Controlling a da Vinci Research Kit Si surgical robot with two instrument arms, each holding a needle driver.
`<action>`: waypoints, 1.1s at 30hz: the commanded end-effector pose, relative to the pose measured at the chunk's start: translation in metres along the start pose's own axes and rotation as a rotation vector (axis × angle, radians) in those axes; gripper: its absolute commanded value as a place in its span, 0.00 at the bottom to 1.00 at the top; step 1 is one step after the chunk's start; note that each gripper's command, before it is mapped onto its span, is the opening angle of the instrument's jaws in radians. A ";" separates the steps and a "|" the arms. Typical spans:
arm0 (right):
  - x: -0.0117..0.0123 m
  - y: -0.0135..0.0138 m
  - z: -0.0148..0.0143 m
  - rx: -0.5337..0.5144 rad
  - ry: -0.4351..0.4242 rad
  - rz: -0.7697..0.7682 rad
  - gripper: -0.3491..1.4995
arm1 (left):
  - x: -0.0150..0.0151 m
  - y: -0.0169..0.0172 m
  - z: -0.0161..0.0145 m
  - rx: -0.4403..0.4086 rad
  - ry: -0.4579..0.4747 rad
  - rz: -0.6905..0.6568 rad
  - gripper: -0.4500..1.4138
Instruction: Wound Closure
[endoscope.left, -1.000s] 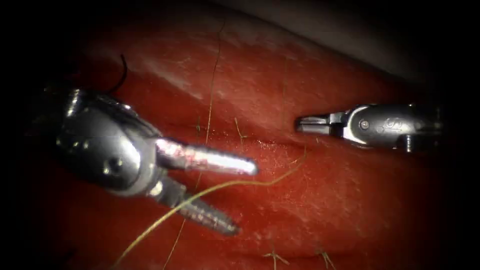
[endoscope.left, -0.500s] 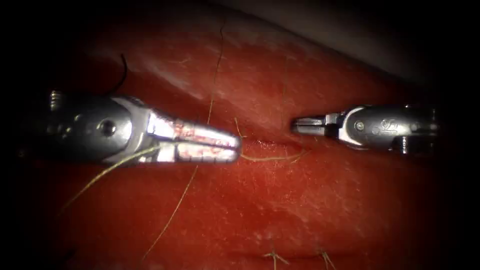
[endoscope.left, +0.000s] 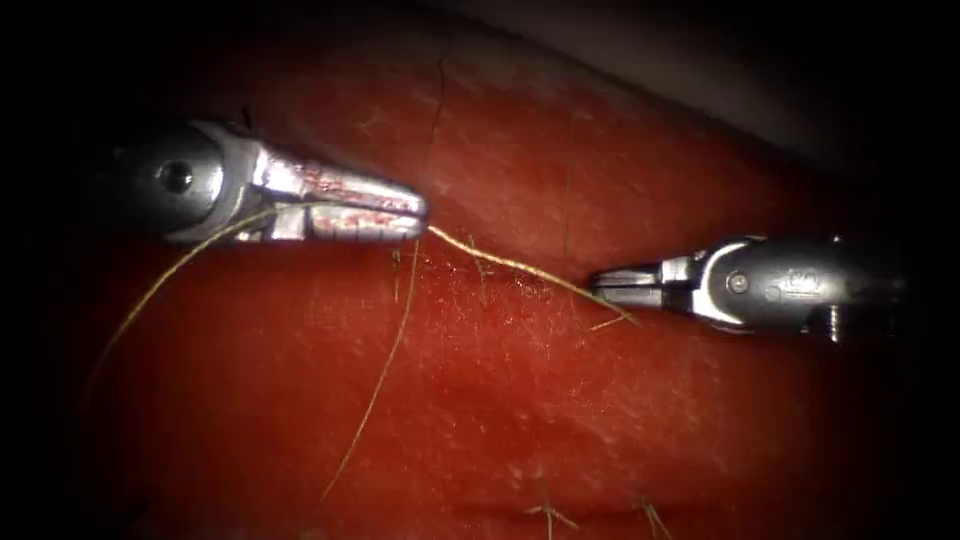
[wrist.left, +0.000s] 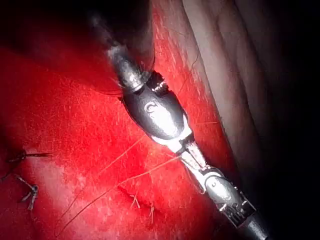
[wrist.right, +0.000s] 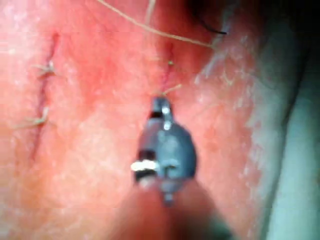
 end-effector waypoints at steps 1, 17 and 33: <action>0.0005 -0.0002 0.0007 0.004 0.005 -0.001 0.38 | -0.0008 0.0001 0.0004 0.015 -0.007 0.003 0.05; 0.0051 0.0015 -0.0075 -0.071 0.016 0.060 0.94 | -0.0039 -0.0016 -0.0009 0.086 -0.073 0.016 0.05; 0.0044 0.0067 -0.0050 -0.138 0.052 0.046 0.00 | -0.0042 -0.0018 0.0010 0.055 -0.056 0.034 0.05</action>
